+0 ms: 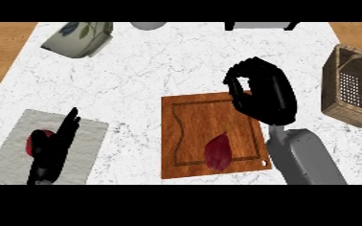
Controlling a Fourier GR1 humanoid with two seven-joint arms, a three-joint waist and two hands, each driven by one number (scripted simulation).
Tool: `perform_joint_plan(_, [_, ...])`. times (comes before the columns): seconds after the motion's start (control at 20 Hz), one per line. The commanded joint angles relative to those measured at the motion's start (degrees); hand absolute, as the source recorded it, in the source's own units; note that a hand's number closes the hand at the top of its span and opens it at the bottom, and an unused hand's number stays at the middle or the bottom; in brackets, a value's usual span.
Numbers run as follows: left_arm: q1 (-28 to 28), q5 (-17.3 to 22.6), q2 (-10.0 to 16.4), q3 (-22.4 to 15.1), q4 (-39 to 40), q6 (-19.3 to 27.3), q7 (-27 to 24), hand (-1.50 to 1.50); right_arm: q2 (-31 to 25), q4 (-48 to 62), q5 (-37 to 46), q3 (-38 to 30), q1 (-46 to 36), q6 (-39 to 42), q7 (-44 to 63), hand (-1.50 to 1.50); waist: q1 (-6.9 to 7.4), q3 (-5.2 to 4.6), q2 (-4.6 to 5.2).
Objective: Pick the pear from the cutting board and place it in the basket
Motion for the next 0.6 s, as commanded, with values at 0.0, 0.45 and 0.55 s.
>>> perform_joint_plan(0.0, [-0.67,1.37,-2.63,-2.45,4.23,-1.68,5.66,0.00,9.64,-1.80,9.60,9.90,0.19,-11.31,-2.66,-1.50,-0.07,-0.36,-0.32])
perform_joint_plan(0.45, [2.96,1.05,-1.80,-1.54,1.54,-0.33,6.41,0.00,-9.34,1.53,30.89,12.32,-2.58,-23.64,22.73,-1.50,-2.26,-0.79,-1.38])
perform_joint_plan(0.55, [4.46,2.48,-0.18,-0.26,0.93,-2.41,6.01,0.00,-14.95,-2.06,32.75,11.63,-4.04,-21.15,29.70,-1.50,-2.25,-0.72,-1.66])
